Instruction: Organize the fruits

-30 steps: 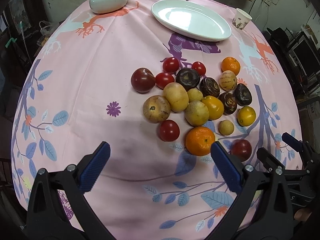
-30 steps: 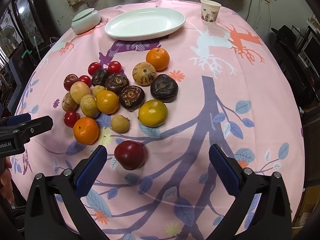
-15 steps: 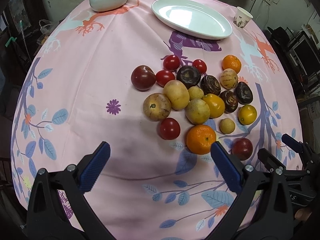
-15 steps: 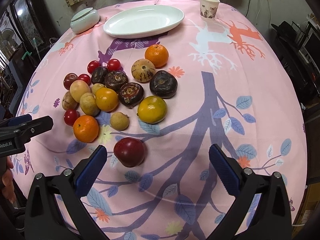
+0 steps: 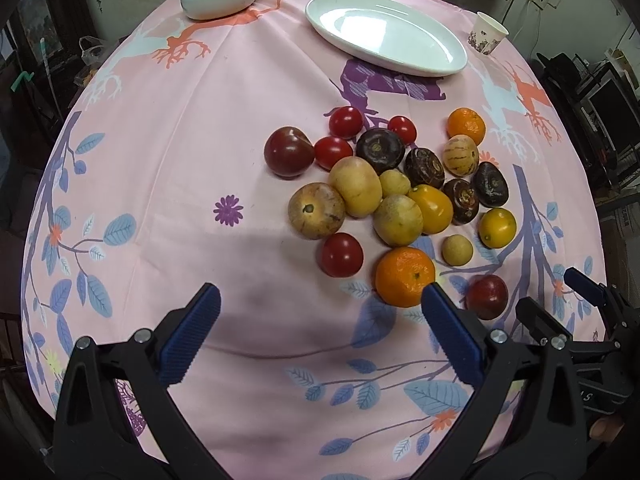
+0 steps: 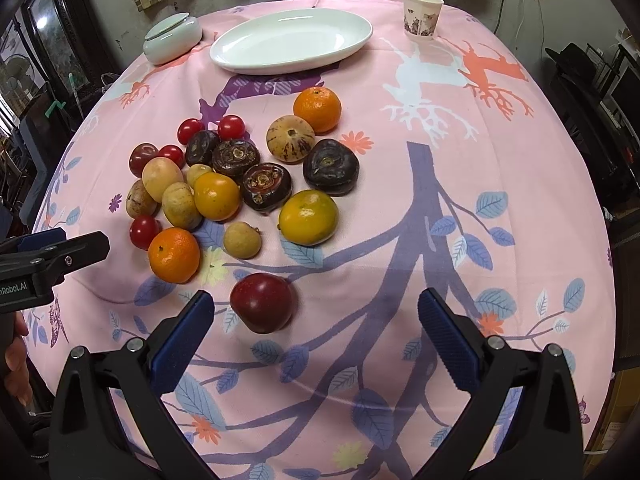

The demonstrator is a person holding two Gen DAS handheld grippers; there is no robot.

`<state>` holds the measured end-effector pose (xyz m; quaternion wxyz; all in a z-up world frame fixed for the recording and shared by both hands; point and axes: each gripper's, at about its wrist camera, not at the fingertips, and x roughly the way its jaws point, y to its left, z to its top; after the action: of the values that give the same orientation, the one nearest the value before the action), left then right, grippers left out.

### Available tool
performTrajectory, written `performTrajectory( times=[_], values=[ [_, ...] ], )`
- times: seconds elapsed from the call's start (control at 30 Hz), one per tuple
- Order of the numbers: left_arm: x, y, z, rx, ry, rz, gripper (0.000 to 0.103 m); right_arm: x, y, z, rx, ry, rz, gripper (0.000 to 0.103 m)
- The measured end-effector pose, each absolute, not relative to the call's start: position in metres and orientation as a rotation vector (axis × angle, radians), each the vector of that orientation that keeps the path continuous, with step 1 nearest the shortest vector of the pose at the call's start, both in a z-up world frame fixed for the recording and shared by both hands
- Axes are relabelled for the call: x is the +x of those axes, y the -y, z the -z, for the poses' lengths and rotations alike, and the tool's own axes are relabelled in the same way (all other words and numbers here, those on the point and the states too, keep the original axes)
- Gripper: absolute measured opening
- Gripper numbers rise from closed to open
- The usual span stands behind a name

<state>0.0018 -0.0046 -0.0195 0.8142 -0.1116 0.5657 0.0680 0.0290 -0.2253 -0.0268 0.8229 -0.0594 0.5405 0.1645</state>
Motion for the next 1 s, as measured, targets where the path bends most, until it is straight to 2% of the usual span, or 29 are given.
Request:
performTrajectory(
  times=[1.0],
  values=[
    [0.0017,0.0026,0.0196,-0.236,-1.217,-0.152,0.101,0.0298,0.2269,0.0311,-0.117,-1.173,-0.342,0.102]
  ],
)
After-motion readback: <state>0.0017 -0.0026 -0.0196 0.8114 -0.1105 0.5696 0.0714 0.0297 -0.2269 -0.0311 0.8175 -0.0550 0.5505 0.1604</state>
